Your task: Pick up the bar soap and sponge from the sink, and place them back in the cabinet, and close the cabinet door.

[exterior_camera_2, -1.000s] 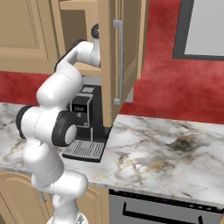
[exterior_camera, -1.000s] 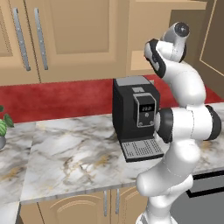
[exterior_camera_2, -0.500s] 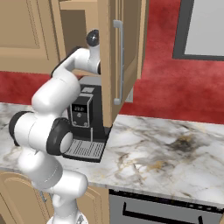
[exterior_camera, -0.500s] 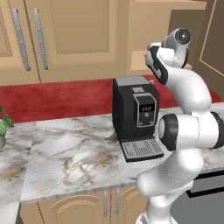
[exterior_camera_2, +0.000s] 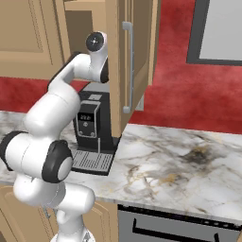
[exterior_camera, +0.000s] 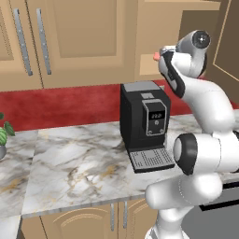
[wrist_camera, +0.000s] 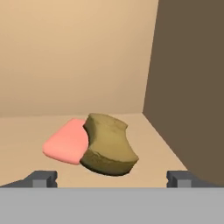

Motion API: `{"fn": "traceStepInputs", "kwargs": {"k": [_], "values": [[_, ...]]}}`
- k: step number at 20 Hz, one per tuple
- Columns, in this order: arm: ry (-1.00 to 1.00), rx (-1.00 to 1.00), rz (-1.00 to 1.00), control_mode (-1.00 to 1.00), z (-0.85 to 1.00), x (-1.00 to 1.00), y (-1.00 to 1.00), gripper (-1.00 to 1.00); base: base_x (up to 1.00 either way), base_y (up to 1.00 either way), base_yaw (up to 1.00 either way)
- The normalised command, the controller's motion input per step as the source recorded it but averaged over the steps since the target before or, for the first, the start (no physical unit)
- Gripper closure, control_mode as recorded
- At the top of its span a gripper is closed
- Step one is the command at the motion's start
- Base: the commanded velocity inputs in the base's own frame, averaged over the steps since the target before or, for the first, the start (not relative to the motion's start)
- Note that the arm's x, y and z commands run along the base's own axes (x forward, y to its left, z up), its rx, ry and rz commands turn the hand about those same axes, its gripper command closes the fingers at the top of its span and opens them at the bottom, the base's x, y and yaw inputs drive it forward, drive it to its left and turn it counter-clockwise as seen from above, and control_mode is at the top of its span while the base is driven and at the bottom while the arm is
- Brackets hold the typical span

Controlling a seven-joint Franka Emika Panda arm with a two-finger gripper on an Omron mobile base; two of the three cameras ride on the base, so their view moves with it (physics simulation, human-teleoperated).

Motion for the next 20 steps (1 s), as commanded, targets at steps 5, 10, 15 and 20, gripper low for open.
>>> {"fn": "traceStepInputs", "kwargs": {"k": [5,10,15,20], "values": [[0.0,0.0,0.0,-1.0,0.1,-0.46,0.19,-1.0,0.0,0.0,0.0],[0.0,0.0,0.0,-1.0,0.12,-0.53,0.17,-1.0,0.0,0.0,0.0],[0.0,0.0,0.0,-1.0,0.12,-0.53,0.08,-1.0,0.0,0.0,0.0],[0.0,0.0,0.0,-1.0,0.08,-0.53,0.0,-1.0,0.0,0.0,0.0]]}}
